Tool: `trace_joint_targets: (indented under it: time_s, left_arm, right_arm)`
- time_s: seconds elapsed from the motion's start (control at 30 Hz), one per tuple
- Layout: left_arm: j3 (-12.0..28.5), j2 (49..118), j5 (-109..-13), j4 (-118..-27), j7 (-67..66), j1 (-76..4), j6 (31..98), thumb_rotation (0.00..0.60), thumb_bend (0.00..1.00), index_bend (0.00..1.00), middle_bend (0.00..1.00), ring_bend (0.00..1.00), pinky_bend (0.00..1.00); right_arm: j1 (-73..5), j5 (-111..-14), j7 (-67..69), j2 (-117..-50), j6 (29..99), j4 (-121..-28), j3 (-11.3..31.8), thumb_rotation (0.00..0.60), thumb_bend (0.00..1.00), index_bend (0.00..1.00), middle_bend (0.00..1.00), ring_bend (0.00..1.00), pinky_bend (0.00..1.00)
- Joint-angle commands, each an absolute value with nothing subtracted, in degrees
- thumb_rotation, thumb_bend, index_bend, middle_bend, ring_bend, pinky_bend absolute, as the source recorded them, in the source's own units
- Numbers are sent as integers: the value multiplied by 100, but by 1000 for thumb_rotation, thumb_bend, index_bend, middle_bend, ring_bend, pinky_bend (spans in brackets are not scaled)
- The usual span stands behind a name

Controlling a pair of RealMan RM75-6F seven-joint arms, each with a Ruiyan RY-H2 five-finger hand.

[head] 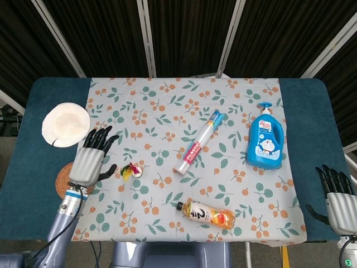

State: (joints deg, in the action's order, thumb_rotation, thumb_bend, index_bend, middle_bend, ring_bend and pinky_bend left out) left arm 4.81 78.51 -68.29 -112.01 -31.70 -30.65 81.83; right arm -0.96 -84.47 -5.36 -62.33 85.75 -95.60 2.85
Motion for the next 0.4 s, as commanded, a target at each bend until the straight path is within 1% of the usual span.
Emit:
trace_joint_targets:
  time_s: [0.03, 0.13, 0.27, 0.4]
  left_arm:
    - [-353, 7354, -7765, -10560, -2430, -2352, 8606, 600, 323, 147, 0, 0, 0]
    - [-623, 7187, -8241, -10119, -1999, -2034, 8874, 600, 323, 147, 0, 0, 0]
    - [-812, 7005, -8622, -9706, -1753, -1683, 9208, 600, 322, 144, 0, 0, 0]
    - [-975, 6914, -8849, -9275, -1517, -1299, 9510, 600, 309, 107, 0, 0, 0]
  right_arm:
    - [-101, -8431, -547, -6242, 8566, -9555, 292, 600, 125, 0, 0, 0, 0]
    - [-103, -8428, -583, -6255, 8574, -9557, 298, 600, 123, 0, 0, 0, 0]
    - [-95, -8463, -627, -6269, 8607, -9557, 289, 600, 125, 0, 0, 0, 0]
    - [-107, -8458, -636, -6280, 8589, -9551, 293, 600, 124, 0, 0, 0, 0]
